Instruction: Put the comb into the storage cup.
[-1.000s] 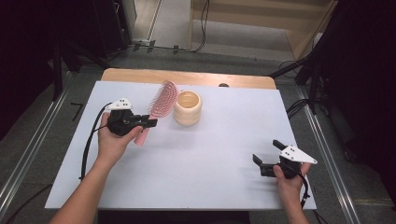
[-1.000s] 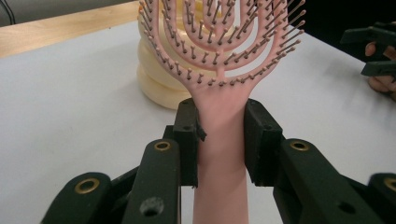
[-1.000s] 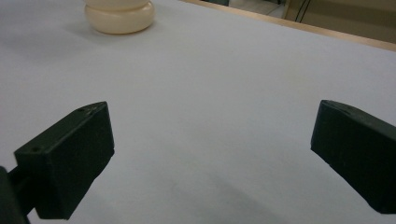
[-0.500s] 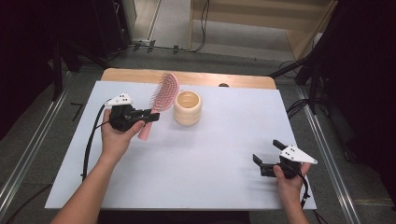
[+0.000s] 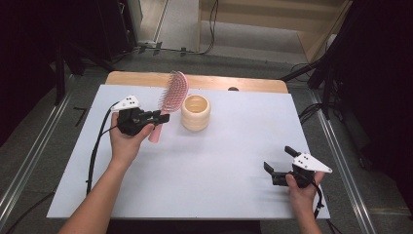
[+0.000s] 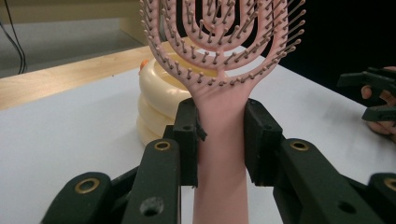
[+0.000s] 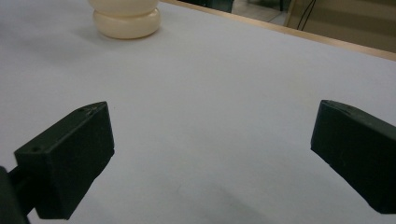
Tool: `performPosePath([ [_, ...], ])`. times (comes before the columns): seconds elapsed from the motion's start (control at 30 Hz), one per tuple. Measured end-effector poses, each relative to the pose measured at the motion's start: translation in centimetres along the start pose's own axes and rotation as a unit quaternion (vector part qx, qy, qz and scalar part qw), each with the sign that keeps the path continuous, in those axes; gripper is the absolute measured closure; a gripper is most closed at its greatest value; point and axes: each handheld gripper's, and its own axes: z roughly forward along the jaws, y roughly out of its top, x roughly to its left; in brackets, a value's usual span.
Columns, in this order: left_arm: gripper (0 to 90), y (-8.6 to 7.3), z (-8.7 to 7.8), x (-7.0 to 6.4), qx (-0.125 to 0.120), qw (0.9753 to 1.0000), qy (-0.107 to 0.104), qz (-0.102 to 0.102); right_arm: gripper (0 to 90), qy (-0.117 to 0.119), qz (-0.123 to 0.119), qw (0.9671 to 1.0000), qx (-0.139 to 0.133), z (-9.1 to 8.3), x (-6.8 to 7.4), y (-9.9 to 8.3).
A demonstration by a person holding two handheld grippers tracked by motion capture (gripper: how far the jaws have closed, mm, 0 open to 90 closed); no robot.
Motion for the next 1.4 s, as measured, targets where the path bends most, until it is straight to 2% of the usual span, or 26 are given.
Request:
performPosePath([
  [0.17, 70.1, 0.0, 0.0, -0.4, -0.017, 0.9998, -0.002, 0.008, 0.0, 0.008, -0.004, 1.0000, 0.003, -0.2, 0.1, 0.3],
  [0.23, 70.1, 0.0, -0.2, -0.5, -0.026, 0.9996, 0.000, 0.010, 0.0, 0.014, 0.004, 0.9999, 0.000, -0.3, 0.2, 0.6],
  [0.4, 70.1, -0.2, -0.5, -0.7, -0.049, 0.9987, 0.001, 0.011, 0.0, 0.022, 0.006, 0.9997, -0.005, -0.4, 0.4, 1.3],
  [0.53, 70.1, -0.5, -0.8, -0.7, -0.067, 0.9977, -0.001, 0.009, 0.0, 0.032, 0.010, 0.9994, -0.009, -0.6, 0.8, 2.0],
  [0.63, 70.1, -0.7, -0.9, -0.7, -0.087, 0.9962, -0.004, -0.003, 0.0, 0.041, 0.015, 0.9990, -0.011, -0.5, 1.1, 2.6],
  [0.87, 70.1, -0.7, -1.2, -1.3, -0.092, 0.9957, 0.001, 0.011, 0.0, 0.062, 0.032, 0.9972, -0.025, -0.3, 1.5, 4.1],
  [0.93, 70.1, -0.8, -1.3, -1.3, -0.096, 0.9953, -0.002, 0.009, 0.0, 0.066, 0.034, 0.9969, -0.026, -0.1, 1.6, 4.7],
  [1.17, 70.1, -0.9, -1.8, -1.4, -0.104, 0.9945, 0.000, 0.010, 0.0, 0.079, 0.021, 0.9960, -0.035, 0.6, 2.3, 7.5],
  [1.4, 70.1, -0.9, -1.8, -1.7, -0.107, 0.9942, -0.003, 0.013, 0.0, 0.090, 0.020, 0.9948, -0.044, 1.2, 2.8, 9.9],
])
